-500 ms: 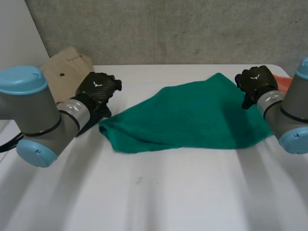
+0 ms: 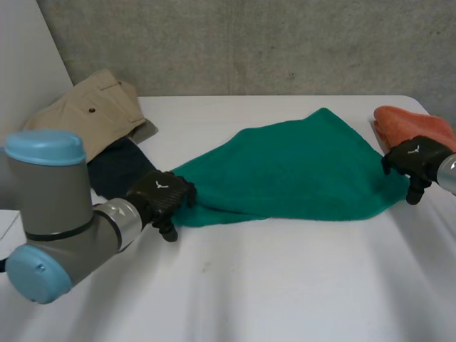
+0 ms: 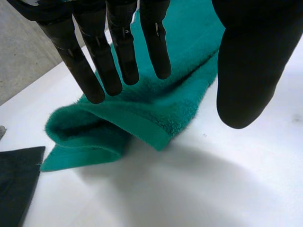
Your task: Fold the laundry.
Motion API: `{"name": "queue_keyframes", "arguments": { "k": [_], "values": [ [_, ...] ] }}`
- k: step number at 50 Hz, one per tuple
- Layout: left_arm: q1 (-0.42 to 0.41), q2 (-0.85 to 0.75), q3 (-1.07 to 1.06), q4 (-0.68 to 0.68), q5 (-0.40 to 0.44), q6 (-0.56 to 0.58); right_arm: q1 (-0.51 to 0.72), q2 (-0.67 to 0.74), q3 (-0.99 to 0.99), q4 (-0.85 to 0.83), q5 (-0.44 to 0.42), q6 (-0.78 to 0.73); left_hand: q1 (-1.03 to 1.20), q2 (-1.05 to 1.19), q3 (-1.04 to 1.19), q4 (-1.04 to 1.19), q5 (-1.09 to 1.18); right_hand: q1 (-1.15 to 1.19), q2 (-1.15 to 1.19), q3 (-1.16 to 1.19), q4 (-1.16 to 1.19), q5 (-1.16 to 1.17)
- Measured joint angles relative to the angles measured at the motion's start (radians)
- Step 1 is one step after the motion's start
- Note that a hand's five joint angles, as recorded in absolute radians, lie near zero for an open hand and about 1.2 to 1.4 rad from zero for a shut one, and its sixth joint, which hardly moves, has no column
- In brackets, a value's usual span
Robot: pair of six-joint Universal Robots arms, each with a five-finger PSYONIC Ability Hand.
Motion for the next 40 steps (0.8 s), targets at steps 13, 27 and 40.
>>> {"name": "queue_keyframes", "arguments": {
  "k": [13,27,40],
  "values": [
    [0.003,-0.141,0.131,0.028,-0.09,0.068,-0.01,0.132,-0.023,-0.229,-0.05,-0.028,-0.136,-0.142,-0.142,-0.151,-0.152,0.118,0.128,0.126,0.12,0.146],
    [-0.01,-0.242,0.24,0.072,-0.109,0.164,-0.003,0.188,-0.074,-0.324,-0.03,0.077,-0.115,-0.104,-0.102,-0.095,-0.089,0.568,0.611,0.615,0.621,0.63],
    [-0.032,-0.334,0.332,0.141,-0.111,0.241,-0.002,0.138,-0.03,-0.31,-0.041,0.148,0.167,0.153,0.144,0.151,0.147,0.568,0.611,0.615,0.623,0.638]
  ]
}}
